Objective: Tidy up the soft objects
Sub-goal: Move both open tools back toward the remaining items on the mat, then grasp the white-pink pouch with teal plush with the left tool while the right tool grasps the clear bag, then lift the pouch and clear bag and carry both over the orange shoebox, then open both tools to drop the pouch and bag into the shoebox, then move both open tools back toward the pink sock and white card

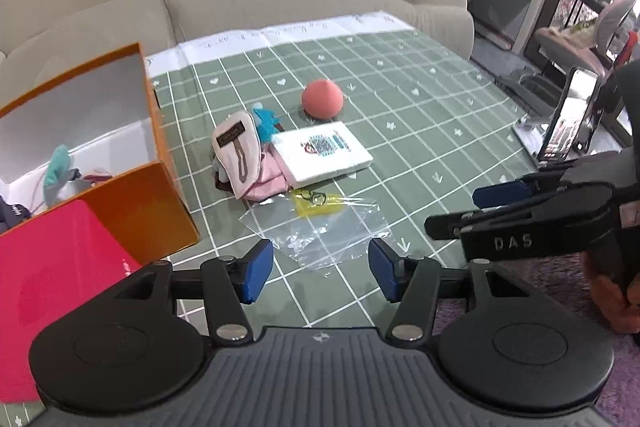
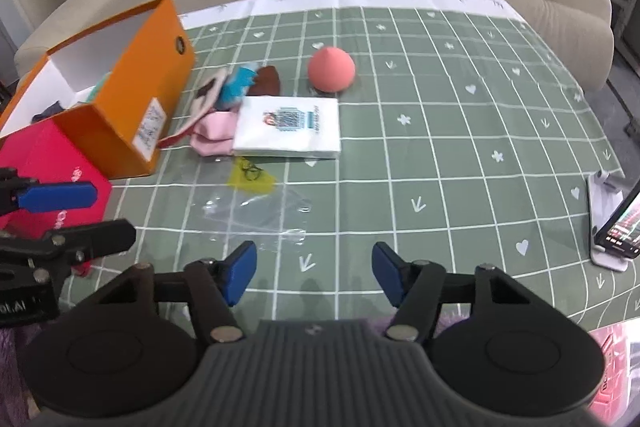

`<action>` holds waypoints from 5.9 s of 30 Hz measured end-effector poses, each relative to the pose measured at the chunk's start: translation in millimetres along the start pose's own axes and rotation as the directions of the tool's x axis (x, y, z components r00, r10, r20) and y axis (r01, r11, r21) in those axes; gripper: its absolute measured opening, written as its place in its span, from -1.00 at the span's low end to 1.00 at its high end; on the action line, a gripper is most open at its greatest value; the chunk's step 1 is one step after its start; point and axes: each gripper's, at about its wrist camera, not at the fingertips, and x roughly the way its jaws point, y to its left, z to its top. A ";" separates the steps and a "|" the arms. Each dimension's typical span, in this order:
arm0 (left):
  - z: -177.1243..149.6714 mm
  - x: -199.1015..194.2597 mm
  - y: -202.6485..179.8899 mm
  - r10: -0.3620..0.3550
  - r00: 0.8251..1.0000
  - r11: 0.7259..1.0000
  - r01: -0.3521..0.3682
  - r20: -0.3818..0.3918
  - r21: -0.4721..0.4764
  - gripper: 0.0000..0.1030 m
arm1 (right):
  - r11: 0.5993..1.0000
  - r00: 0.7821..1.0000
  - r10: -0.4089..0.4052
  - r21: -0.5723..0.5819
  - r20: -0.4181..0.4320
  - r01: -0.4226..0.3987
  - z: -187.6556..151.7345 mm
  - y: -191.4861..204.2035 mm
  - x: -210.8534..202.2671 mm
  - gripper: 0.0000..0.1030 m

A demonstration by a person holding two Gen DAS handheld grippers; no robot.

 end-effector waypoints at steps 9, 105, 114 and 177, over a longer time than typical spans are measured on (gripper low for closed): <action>7.6 39.7 7.9 0.020 0.997 0.999 -0.023 -0.076 -0.046 0.24 | 0.998 0.998 0.056 -0.012 -0.032 -0.057 14.7 -2.2 30.1 0.10; -29.3 -115.4 63.2 0.077 0.989 0.968 -0.045 0.124 -0.245 -0.95 | 0.977 0.976 0.126 -0.191 0.176 -0.092 -18.9 126.8 -102.3 -1.00; -30.5 -142.0 112.7 0.135 0.971 0.938 -0.062 0.198 -0.340 -0.95 | 0.958 0.951 0.183 -0.262 0.248 -0.116 11.3 172.9 -114.7 -1.00; -17.0 -117.1 164.8 0.235 0.963 0.913 -0.174 0.129 -0.369 -0.03 | 0.930 0.963 0.224 -0.327 0.147 -0.167 59.4 202.9 -43.5 0.26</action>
